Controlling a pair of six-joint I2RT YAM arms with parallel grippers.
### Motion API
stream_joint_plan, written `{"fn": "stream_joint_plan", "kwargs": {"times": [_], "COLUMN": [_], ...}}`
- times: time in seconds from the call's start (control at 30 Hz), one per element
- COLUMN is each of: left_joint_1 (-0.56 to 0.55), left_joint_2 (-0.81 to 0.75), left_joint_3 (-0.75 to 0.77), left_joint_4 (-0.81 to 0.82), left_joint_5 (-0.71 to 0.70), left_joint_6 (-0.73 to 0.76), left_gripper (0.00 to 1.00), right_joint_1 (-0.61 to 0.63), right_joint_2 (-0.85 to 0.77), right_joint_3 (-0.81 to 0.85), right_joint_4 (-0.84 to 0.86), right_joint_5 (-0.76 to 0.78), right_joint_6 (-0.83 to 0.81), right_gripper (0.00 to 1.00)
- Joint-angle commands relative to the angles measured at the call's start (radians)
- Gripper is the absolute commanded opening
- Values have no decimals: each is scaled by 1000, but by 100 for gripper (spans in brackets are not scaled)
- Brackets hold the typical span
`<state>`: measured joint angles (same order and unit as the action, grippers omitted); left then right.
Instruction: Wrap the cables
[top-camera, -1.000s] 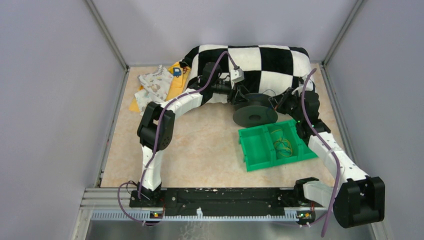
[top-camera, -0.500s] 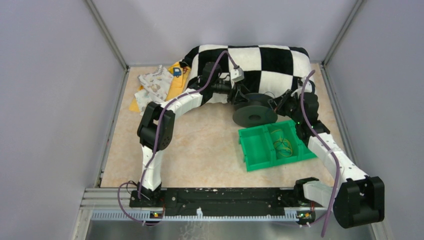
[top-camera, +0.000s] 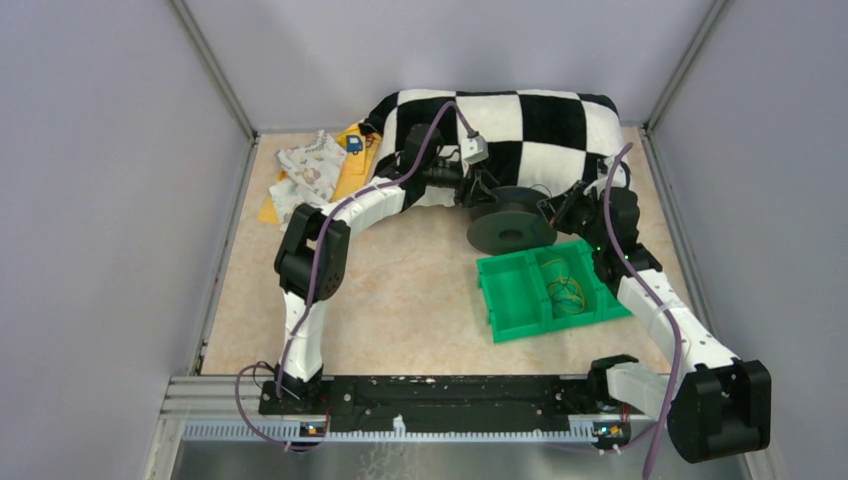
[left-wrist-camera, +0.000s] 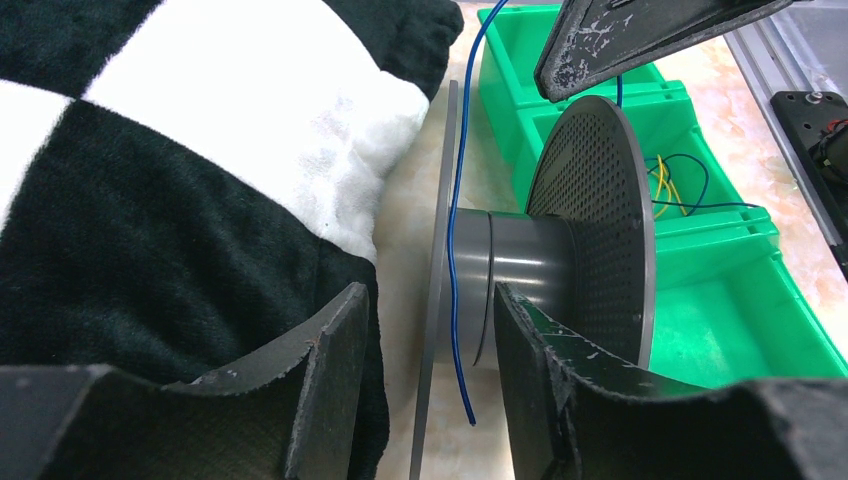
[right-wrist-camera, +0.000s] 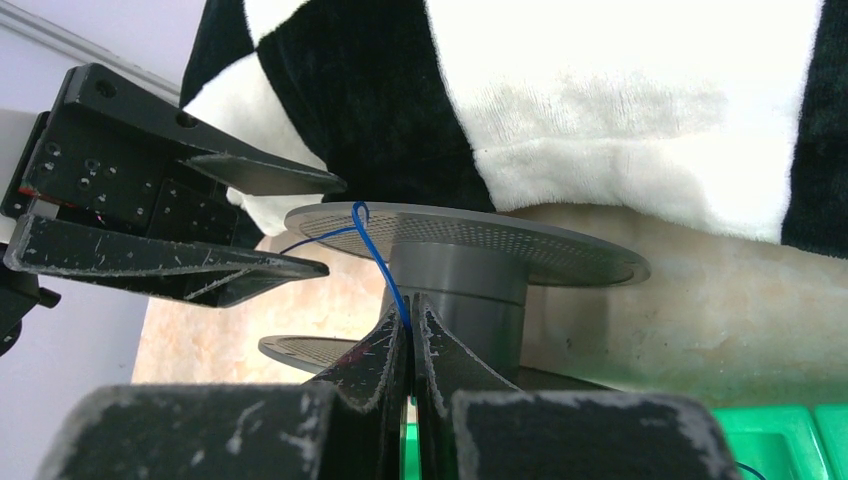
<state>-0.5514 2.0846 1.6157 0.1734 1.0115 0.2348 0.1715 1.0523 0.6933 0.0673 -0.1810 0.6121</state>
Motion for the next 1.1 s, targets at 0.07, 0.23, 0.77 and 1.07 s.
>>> {"fn": "stream_joint_plan", "kwargs": {"times": [0.07, 0.23, 0.77, 1.07], "left_joint_1": [-1, -2, -2, -3], "left_joint_2": [-6, -6, 9, 8], "left_joint_3": [7, 5, 9, 7], "left_joint_4": [55, 56, 65, 66], "left_joint_5": [28, 29, 31, 37], "left_joint_6": [11, 12, 3, 5], "left_gripper": [49, 47, 48, 54], "right_joint_1": [-10, -11, -10, -9], "right_joint_2": [-5, 13, 19, 9], "right_joint_3": [10, 23, 44, 53], "right_joint_4": [39, 45, 32, 38], "right_joint_5": [2, -8, -11, -12], "right_joint_6": [1, -1, -11, -11], "right_gripper": [0, 0, 0, 0]}}
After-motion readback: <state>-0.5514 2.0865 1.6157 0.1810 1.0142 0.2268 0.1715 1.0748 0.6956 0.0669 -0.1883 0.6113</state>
